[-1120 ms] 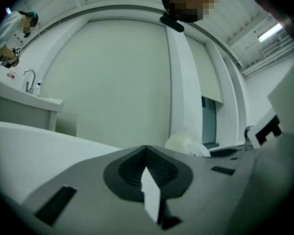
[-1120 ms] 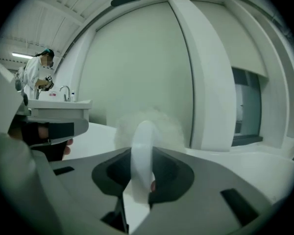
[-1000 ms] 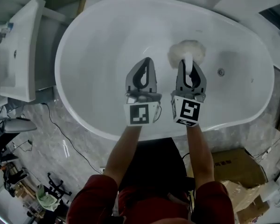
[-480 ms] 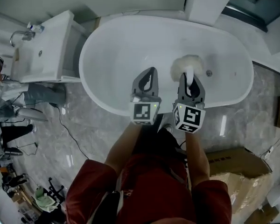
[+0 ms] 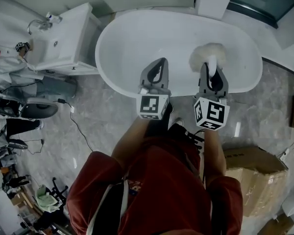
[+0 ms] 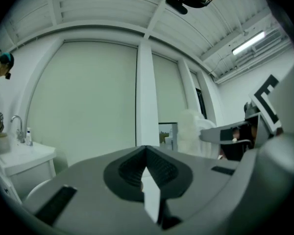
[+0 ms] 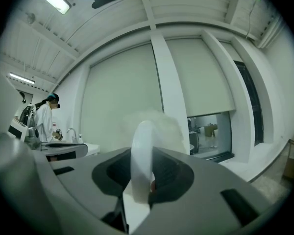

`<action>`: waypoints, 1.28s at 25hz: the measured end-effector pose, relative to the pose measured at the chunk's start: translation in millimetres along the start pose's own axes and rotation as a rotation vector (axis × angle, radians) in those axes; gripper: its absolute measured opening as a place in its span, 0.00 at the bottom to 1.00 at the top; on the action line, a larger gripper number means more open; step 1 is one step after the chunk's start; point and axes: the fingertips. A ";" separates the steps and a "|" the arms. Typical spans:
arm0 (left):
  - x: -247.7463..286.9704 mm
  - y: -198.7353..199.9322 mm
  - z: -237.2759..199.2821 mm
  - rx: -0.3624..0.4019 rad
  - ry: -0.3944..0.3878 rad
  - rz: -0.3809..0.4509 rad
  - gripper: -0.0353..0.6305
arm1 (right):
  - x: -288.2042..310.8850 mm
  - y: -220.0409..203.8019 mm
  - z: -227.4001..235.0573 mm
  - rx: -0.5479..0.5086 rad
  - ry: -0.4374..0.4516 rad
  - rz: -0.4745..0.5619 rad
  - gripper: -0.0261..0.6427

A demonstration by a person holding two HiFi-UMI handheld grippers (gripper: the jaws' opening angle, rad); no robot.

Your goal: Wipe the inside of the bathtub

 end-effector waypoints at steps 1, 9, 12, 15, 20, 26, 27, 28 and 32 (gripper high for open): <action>-6.8 6.4 2.2 0.009 0.000 0.004 0.08 | -8.8 4.9 0.8 0.004 -0.003 -0.002 0.18; -35.8 54.1 24.6 -0.026 -0.057 0.088 0.08 | -62.0 29.4 5.1 -0.028 -0.033 -0.017 0.18; -47.8 66.4 30.6 -0.042 -0.118 0.109 0.08 | -73.7 35.4 -8.3 -0.034 -0.056 -0.030 0.18; -57.3 78.4 33.0 -0.066 -0.166 0.116 0.08 | -84.6 51.6 -20.2 -0.035 -0.082 -0.012 0.18; -85.3 92.9 39.1 -0.073 -0.198 0.187 0.08 | -113.7 76.7 -34.7 -0.056 -0.108 0.075 0.18; -106.5 104.6 -14.3 -0.077 -0.170 0.189 0.08 | -101.9 97.5 -99.3 -0.147 -0.140 0.135 0.18; -109.4 108.0 -16.1 -0.077 -0.166 0.198 0.08 | -102.6 99.7 -102.7 -0.159 -0.146 0.148 0.18; -112.6 110.8 -15.0 -0.072 -0.164 0.207 0.08 | -103.8 101.2 -104.2 -0.169 -0.150 0.158 0.18; -119.6 114.7 -10.1 -0.057 -0.164 0.220 0.08 | -101.9 102.5 -107.0 -0.192 -0.156 0.172 0.18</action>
Point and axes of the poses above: the fingertips, and each gripper's own axes: x forward along the fingers, z to its right, y out of its top, and after that the axes turned 11 degrees about -x, right-handed
